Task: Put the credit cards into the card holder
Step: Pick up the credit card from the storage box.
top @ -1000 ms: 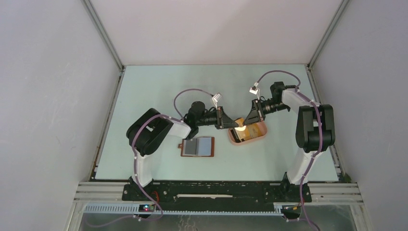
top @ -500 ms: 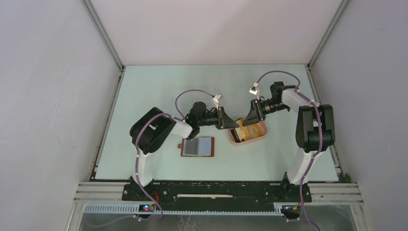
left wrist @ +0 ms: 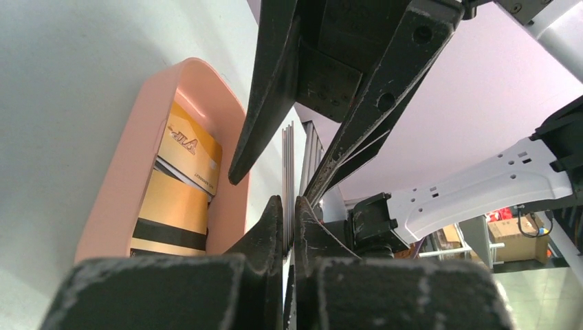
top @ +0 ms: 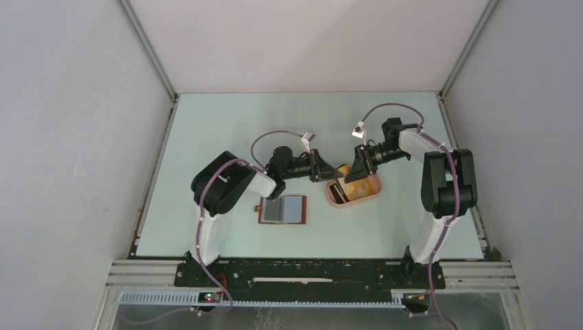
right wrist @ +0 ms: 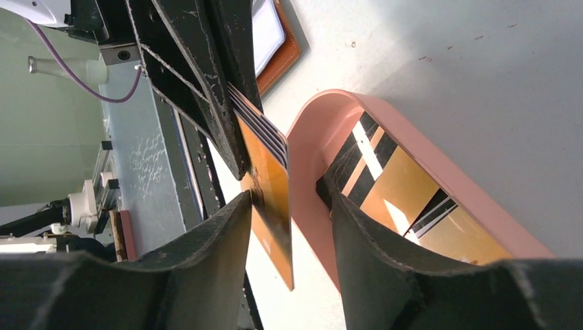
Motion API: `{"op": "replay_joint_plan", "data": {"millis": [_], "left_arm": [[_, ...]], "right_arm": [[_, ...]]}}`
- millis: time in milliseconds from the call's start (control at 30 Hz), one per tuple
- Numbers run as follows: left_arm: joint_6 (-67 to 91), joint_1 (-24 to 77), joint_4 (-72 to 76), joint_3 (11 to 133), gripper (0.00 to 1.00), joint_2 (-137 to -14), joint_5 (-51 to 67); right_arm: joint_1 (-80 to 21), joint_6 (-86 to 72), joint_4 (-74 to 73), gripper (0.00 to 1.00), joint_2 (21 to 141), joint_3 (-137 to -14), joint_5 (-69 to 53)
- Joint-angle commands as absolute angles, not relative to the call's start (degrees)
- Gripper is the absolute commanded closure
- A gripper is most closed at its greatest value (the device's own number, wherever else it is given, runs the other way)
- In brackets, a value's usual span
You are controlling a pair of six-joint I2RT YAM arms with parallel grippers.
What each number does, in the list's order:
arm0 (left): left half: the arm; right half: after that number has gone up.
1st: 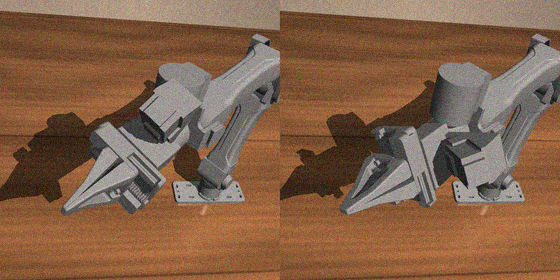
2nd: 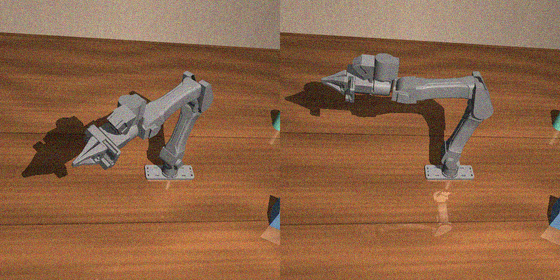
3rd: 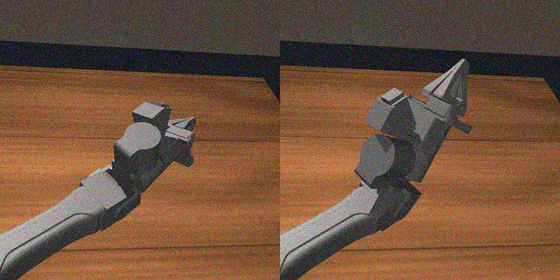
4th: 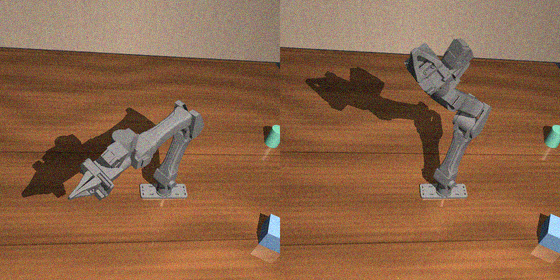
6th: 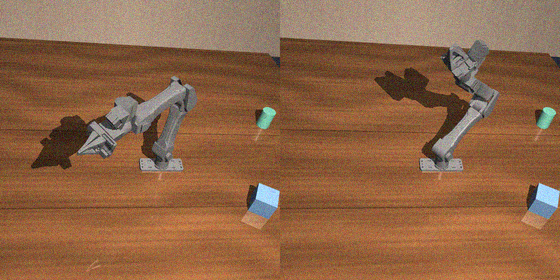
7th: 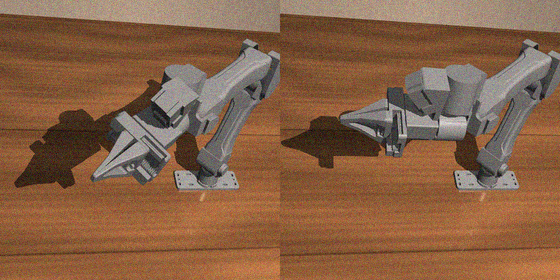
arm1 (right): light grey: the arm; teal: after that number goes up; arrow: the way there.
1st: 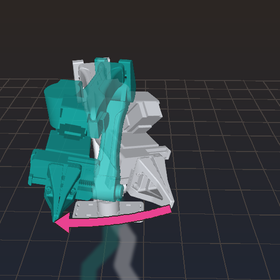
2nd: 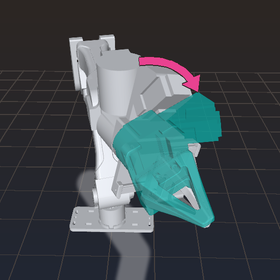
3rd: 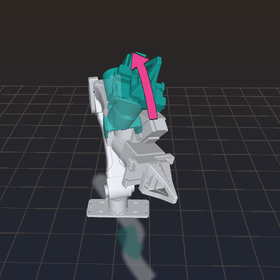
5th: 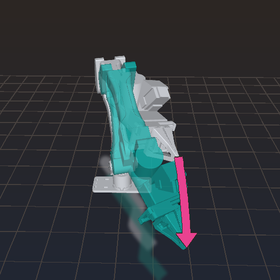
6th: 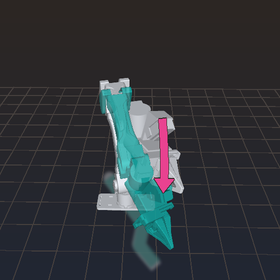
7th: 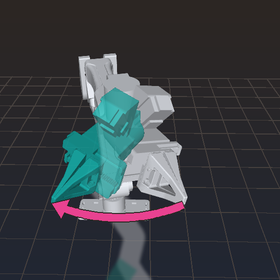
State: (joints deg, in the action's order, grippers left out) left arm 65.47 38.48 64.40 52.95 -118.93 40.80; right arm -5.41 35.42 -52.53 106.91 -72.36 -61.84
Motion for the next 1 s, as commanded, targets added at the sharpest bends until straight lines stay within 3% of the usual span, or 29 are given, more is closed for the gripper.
{"op": "replay_joint_plan", "data": {"millis": [0, 167, 533, 667, 967], "left_arm": [[68.4, 38.0, 70.1, 54.0, 1.0, -118.9, 41.6], [69.2, 38.0, 71.8, 53.5, 0.95, -119.2, 41.9], [70.0, 38.1, 72.9, 53.7, 0.72, -119.8, 43.8], [70.4, 38.3, 73.1, 54.3, 0.69, -120.2, 44.4], [69.8, 38.4, 73.1, 55.1, 0.69, -121.5, 45.2]], "right_arm": [[-6.1, 34.7, -51.6, 0.49, 105.3, -72.3, -62.9], [-6.0, 34.3, -52.6, 0.61, 106.6, -73.0, -64.0], [-4.6, 35.5, -55.1, 0.72, 107.8, -74.1, -66.1], [-4.5, 35.9, -56.3, 0.78, 108.7, -74.8, -67.0], [-3.6, 36.2, -56.8, 0.77, 109.3, -75.1, -67.0]]}}
